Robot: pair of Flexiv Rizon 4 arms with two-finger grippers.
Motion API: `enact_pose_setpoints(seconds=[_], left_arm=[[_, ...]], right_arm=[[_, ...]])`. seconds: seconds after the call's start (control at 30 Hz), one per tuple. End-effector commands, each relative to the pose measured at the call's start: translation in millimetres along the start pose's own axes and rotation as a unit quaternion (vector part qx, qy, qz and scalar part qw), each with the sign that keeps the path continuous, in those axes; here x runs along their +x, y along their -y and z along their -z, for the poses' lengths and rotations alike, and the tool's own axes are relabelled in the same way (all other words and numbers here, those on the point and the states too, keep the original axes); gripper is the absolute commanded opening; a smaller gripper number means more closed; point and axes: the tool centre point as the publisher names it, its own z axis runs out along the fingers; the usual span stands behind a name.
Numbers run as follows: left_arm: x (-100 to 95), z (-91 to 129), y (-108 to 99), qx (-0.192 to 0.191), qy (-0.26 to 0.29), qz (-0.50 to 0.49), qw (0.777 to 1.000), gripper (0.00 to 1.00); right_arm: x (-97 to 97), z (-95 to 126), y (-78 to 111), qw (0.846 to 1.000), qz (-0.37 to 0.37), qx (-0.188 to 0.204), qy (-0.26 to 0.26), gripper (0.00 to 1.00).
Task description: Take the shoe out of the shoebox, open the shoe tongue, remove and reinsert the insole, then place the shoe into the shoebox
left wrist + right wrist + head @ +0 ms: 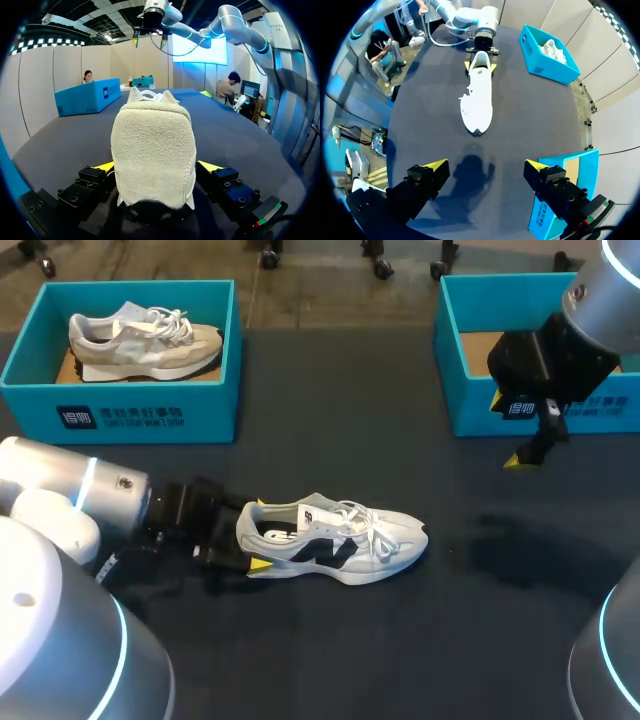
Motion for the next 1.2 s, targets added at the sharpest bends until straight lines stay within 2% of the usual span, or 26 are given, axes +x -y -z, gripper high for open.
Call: enact_pose_setpoints(seconds=[0.03, 0.4, 0.43, 0.5, 0.57, 0.6, 0.67, 1.2], left_arm=[[0.2, -6.9, 1.2, -0.007, 0.004, -0.003, 1.0, 1.0], [-0.9, -13.6, -6.4, -0.014, 0.005, 0.001, 1.0, 1.0], [-0.9, -14.1, -7.2, -0.015, 0.004, 0.002, 1.0, 0.92], [-0.8, -14.9, -8.5, -0.019, 0.002, 0.005, 1.0, 0.62], [-0.7, -14.8, -8.5, -0.021, 0.003, 0.004, 1.0, 0.39], [-0.6, -15.0, -8.6, -0.022, 0.004, 0.003, 1.0, 0.16], [-0.6, -14.9, -8.5, -0.021, 0.004, 0.005, 1.0, 0.0], [-4.8, -11.6, -8.1, -0.018, 0.001, 0.021, 1.0, 0.0]], right_arm=[[-0.2, -1.0, -0.3, 1.0, 0.0, 0.001, 0.0, 1.0], [-0.2, -1.0, -0.3, 1.0, 0.0, 0.001, 0.0, 1.0], [-0.2, -1.0, -0.3, 1.0, 0.0, 0.001, 0.0, 1.0], [-0.2, -1.0, -0.3, 1.0, 0.0, 0.001, 0.0, 1.0], [-0.2, -1.0, -0.3, 1.0, 0.0, 0.001, 0.0, 1.0], [-0.2, -1.0, -0.3, 1.0, 0.0, 0.001, 0.0, 1.0], [-0.2, -1.0, -0.3, 1.0, 0.0, 0.001, 0.0, 1.0], [-0.2, -1.0, -0.3, 1.0, 0.0, 0.001, 0.0, 1.0]])
